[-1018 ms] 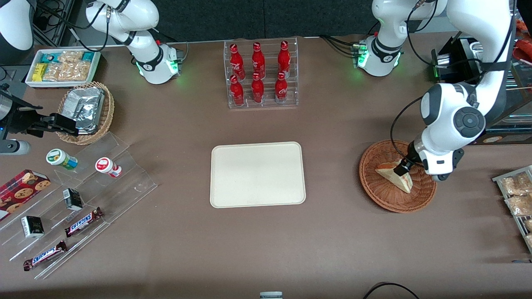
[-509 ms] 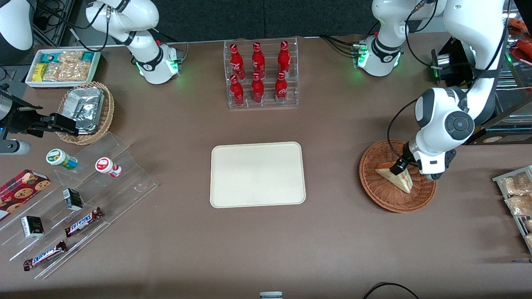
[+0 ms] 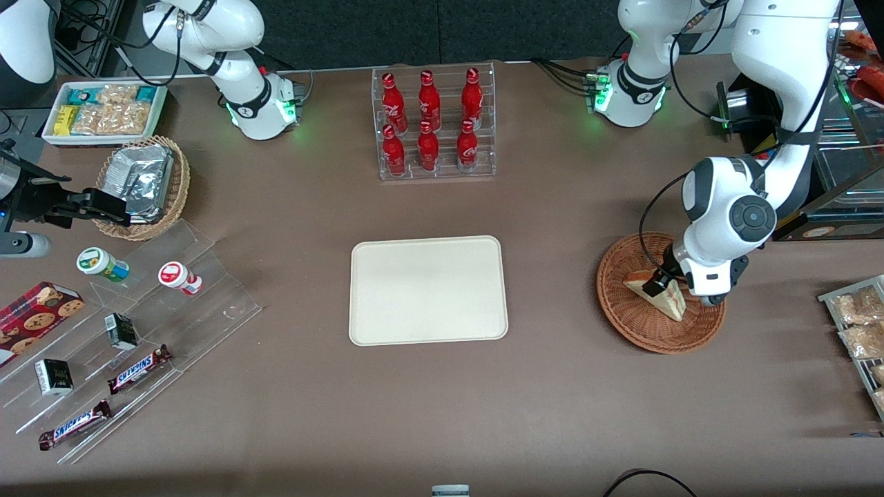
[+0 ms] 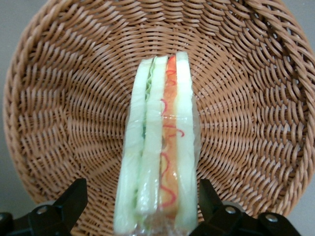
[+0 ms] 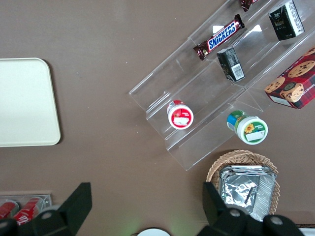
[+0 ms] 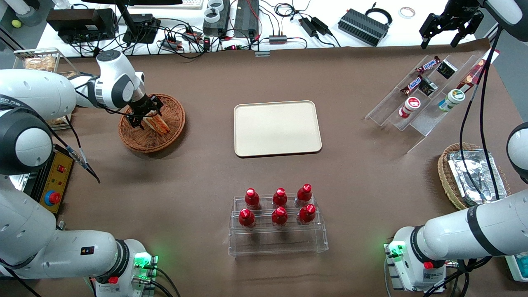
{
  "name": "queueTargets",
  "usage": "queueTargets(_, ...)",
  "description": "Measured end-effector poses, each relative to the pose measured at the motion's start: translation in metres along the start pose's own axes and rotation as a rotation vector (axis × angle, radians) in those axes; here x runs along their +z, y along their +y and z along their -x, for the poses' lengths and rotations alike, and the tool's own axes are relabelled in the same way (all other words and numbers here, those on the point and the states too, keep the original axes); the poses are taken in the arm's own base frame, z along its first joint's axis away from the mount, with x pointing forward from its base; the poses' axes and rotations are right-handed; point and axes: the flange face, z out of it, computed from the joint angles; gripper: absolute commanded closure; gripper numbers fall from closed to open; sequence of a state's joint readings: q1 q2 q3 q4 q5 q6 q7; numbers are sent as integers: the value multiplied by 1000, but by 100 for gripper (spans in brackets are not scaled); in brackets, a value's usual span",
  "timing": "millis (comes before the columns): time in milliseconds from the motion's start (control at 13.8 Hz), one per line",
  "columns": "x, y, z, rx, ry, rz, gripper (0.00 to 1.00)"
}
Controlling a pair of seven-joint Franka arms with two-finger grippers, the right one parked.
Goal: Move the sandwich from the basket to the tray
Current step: 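Lower the open left gripper around the sandwich and close it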
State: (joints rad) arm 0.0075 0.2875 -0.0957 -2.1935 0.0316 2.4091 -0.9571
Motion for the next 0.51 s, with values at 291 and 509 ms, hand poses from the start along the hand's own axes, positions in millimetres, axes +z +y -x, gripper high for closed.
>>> queueTargets(291, 13, 2, -1, -1, 2, 9, 74)
queueTargets(509, 12, 3, -2, -1, 3, 11, 92)
